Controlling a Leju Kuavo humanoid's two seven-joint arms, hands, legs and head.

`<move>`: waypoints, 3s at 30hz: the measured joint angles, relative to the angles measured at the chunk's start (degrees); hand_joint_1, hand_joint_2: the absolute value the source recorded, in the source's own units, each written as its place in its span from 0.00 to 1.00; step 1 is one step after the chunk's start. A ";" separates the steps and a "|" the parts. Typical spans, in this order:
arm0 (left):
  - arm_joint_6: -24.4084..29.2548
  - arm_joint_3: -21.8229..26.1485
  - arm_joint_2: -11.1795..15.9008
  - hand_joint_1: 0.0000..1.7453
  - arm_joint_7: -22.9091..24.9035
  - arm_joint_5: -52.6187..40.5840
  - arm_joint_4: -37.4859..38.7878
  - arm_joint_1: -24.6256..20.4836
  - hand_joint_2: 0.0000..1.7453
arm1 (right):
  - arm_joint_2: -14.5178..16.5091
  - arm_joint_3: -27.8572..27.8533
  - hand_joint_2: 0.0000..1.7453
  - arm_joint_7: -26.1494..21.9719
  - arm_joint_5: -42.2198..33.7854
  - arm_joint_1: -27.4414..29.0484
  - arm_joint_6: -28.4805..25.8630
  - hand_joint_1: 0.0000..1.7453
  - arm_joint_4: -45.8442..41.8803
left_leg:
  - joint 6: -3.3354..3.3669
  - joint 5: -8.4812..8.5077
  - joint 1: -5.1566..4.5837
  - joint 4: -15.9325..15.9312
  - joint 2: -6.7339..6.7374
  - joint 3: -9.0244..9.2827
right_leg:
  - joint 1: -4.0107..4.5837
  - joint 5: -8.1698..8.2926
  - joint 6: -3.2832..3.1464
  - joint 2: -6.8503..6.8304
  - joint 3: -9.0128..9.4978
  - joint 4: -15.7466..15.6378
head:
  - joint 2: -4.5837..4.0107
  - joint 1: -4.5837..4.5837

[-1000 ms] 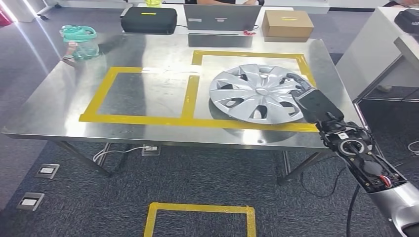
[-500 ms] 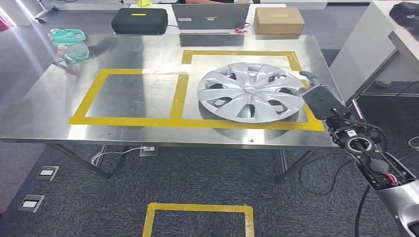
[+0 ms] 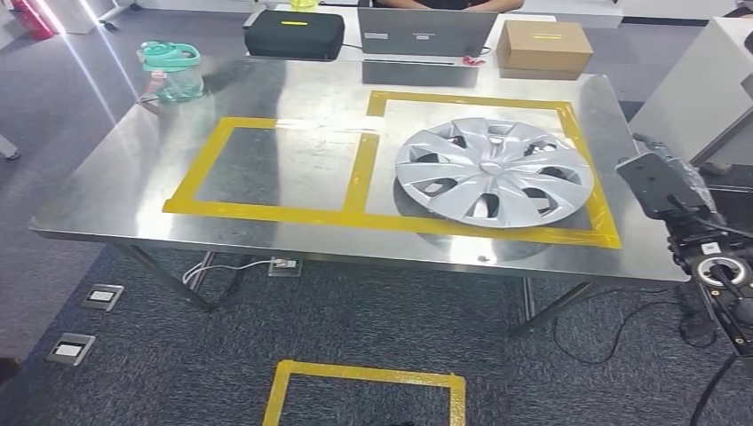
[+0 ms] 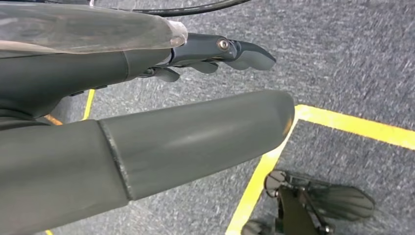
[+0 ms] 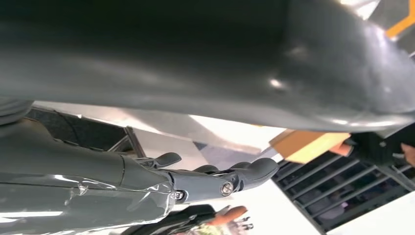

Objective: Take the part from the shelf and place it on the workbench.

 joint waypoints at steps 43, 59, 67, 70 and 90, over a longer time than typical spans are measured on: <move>-0.09 -0.16 -0.05 0.00 -0.09 2.21 0.02 -0.15 0.00 | -3.00 -1.99 0.00 1.97 1.91 -4.04 0.56 0.00 5.38 | -2.74 -6.72 -0.14 18.09 0.42 -10.54 | -0.01 2.67 -2.41 -1.62 4.83 -9.57 | 0.00 -2.20; -0.30 -0.21 0.30 0.00 -0.23 2.04 0.02 -0.10 0.00 | -3.54 -2.48 0.00 1.86 1.67 -3.17 0.59 0.00 6.95 | 0.85 1.12 -0.91 -0.46 -1.04 -0.90 | 0.20 -5.68 -0.25 -0.17 -2.18 7.04 | 0.00 -0.83; -0.28 -0.24 0.31 0.00 -0.11 2.05 0.02 0.01 0.00 | -3.78 -2.85 0.00 1.82 1.69 -2.82 0.69 0.00 7.91 | -1.18 1.44 -0.51 0.80 -6.61 -2.36 | -0.48 2.14 -0.77 3.46 5.10 -9.34 | 0.01 -0.50; -0.21 -0.25 0.29 0.00 -0.08 2.03 0.02 0.06 0.00 | -3.88 -2.94 0.00 1.79 1.70 -2.83 0.67 0.00 8.02 | -2.07 -0.92 -0.72 5.15 -2.77 -4.66 | -0.49 2.45 -1.75 1.29 5.38 -9.78 | 0.01 -1.33; -0.61 -1.32 0.26 0.00 -0.22 0.80 0.02 -0.13 0.00 | -5.14 -7.97 0.00 1.13 0.05 2.69 0.74 0.00 7.45 | 1.06 1.36 -1.12 -0.27 -1.58 -1.20 | 0.27 -5.95 -0.26 -0.14 -1.47 6.71 | 0.00 -0.79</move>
